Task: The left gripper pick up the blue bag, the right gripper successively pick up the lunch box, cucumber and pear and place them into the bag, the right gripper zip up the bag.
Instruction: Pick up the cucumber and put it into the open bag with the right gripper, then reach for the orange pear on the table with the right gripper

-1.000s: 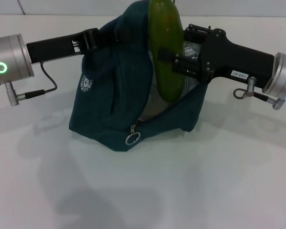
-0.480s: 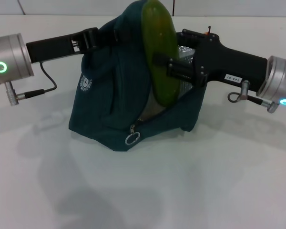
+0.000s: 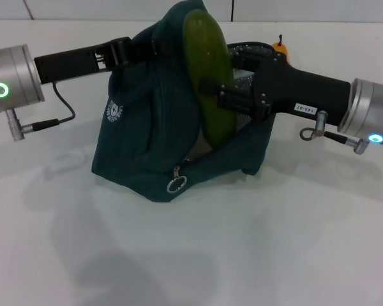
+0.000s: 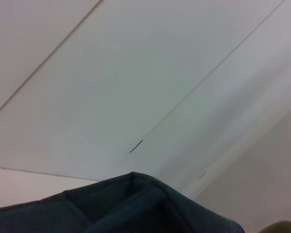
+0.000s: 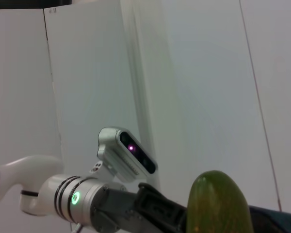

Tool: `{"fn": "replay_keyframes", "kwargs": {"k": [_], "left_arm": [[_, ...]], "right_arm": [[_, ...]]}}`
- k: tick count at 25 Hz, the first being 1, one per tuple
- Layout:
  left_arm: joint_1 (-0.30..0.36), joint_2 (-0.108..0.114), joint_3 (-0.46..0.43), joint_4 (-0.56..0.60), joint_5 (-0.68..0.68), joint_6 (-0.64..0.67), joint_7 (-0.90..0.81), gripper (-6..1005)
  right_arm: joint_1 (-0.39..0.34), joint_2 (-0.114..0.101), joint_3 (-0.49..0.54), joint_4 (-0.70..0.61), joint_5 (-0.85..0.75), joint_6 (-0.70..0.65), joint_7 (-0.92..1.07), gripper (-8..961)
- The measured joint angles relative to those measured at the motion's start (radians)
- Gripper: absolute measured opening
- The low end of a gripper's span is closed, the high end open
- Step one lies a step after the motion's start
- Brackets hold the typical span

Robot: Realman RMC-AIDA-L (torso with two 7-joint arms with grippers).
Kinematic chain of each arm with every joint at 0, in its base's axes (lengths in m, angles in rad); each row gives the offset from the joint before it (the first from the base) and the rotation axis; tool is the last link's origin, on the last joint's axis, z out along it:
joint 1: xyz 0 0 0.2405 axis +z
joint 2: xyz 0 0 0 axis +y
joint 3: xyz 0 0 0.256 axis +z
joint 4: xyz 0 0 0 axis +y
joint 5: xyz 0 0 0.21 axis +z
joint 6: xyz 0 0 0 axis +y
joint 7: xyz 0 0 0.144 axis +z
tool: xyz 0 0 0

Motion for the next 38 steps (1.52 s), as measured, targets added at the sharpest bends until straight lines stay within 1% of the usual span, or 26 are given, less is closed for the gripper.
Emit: {"fn": "replay_keyframes", "kwargs": {"k": [5, 21, 28, 30, 33, 36, 37, 38], "left_arm": [[0.000, 0.000, 0.000, 0.000, 0.000, 0.000, 0.000, 42], [0.003, -0.001, 0.000, 0.000, 0.000, 0.000, -0.002, 42], [0.004, -0.002, 0.000, 0.000, 0.000, 0.002, -0.004, 42], [0.006, -0.002, -0.001, 0.000, -0.001, 0.005, -0.005, 42], [0.017, 0.000, -0.002, 0.000, -0.014, 0.009, -0.006, 42], [0.025, 0.001, -0.002, 0.000, -0.022, 0.011, -0.006, 42], [0.025, 0.001, -0.002, 0.000, -0.022, 0.011, -0.006, 42], [0.026, 0.001, -0.001, 0.000, -0.022, 0.011, -0.006, 42]], "right_arm": [[-0.008, 0.000, -0.003, 0.000, 0.033, 0.000, 0.000, 685], [-0.011, 0.000, -0.006, -0.001, 0.034, 0.004, 0.013, 692], [-0.031, -0.003, 0.001, -0.003, 0.061, 0.000, 0.014, 692], [-0.046, -0.012, 0.006, -0.014, 0.081, -0.002, 0.018, 692], [-0.078, -0.031, 0.047, -0.036, 0.081, 0.017, 0.029, 692], [-0.114, -0.064, 0.103, -0.041, 0.079, 0.041, 0.040, 692], [-0.124, -0.078, 0.115, -0.041, 0.079, 0.051, 0.044, 692], [-0.124, -0.078, 0.115, -0.041, 0.079, 0.051, 0.044, 692]]}}
